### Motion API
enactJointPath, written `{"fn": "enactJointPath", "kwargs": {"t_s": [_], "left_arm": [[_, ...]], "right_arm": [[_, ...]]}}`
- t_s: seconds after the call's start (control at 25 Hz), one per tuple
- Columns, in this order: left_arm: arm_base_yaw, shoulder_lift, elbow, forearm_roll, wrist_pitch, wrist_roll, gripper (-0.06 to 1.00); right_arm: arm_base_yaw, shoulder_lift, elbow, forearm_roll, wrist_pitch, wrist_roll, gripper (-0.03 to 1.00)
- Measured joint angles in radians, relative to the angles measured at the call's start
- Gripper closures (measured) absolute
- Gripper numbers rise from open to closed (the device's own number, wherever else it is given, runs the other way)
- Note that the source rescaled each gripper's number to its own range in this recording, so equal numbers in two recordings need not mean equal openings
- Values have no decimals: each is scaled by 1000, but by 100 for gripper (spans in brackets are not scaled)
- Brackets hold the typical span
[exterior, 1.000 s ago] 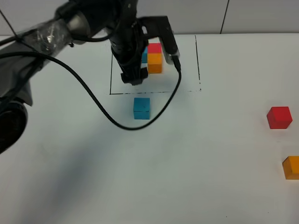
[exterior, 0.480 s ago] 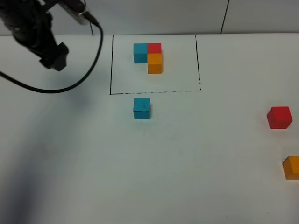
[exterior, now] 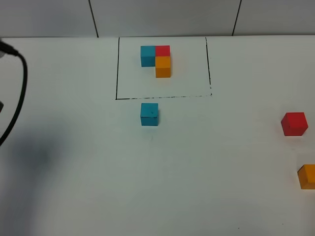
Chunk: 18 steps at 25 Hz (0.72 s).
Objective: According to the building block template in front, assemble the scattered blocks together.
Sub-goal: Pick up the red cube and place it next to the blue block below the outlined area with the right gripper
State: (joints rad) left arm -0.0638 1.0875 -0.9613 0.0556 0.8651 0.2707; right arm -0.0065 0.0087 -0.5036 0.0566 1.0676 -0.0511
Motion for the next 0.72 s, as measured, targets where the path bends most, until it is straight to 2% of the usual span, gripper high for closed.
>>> {"fn": "enactJointPath", "kwargs": {"t_s": [0.08, 0.32, 0.72], "left_arm": [[0, -129, 78, 0, 0, -61, -6], [0, -445, 233, -5, 16, -161, -6], [0, -817, 425, -56, 65, -185, -5]], "right_arm": [[0, 0, 0, 0, 0, 0, 26], [0, 0, 0, 0, 0, 0, 26], [0, 0, 0, 0, 0, 0, 26]]}}
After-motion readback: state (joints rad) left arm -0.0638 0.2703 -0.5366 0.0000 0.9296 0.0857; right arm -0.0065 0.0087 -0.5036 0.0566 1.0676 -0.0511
